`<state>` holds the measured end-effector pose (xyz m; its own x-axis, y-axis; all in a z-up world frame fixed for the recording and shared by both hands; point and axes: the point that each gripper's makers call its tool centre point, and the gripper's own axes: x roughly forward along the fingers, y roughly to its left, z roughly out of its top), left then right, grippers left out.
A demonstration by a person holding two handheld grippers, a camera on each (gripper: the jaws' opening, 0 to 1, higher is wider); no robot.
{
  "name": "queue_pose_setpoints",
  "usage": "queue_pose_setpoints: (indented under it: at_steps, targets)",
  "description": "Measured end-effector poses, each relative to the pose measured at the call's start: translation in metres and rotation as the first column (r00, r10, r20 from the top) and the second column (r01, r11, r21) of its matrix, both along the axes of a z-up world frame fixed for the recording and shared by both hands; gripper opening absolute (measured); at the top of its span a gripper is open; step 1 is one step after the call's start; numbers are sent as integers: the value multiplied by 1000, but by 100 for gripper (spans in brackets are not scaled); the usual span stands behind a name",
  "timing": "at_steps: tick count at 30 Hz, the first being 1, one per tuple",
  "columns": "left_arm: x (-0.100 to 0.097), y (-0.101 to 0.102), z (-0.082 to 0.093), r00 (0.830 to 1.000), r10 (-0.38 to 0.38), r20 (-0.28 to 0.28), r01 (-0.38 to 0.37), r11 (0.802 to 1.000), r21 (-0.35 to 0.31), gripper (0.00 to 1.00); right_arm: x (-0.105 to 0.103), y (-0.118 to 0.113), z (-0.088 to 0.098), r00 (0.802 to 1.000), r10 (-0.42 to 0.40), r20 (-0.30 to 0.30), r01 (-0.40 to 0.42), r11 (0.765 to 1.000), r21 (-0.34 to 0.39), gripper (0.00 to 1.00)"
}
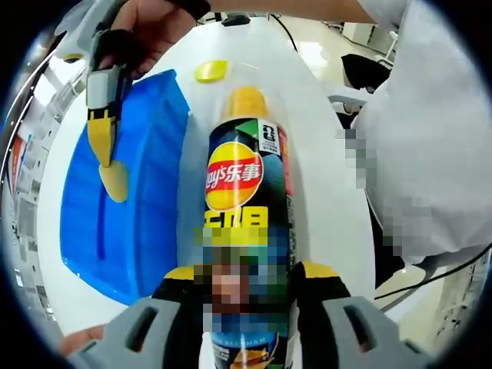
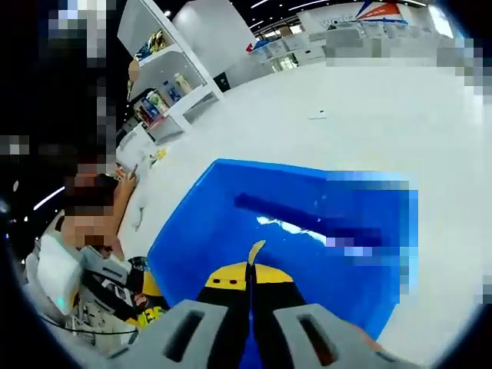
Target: Open the lid of the chip container on the table, take out the chips, place them into the box in front of the container, and close the lid
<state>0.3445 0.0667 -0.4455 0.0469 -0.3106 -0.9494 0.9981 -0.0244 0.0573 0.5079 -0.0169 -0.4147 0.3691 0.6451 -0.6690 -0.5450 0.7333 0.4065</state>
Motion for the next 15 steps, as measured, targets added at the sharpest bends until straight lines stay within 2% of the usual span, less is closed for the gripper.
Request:
queue_pose_setpoints:
  at_steps: [4, 7, 11, 15]
  targets:
    - [0, 0, 0, 1000, -1, -1, 1, 1000, 5, 47, -5, 4, 3, 1000, 17, -16, -17, 1000, 26, 15]
    - [0, 0, 0, 1000, -1, -2, 1, 1000, 5, 47, -3, 2, 6, 999, 25, 31, -25, 1000, -2, 17]
    - [0, 0, 0, 1000, 0, 0, 0, 1000, 3, 47, -4, 1, 9, 999, 21, 36, -22, 1000, 2, 23]
    - [0, 0, 0, 1000, -1, 2, 1, 1000, 6, 47, -9, 1, 12, 999, 21, 31, -21, 1000, 8, 24]
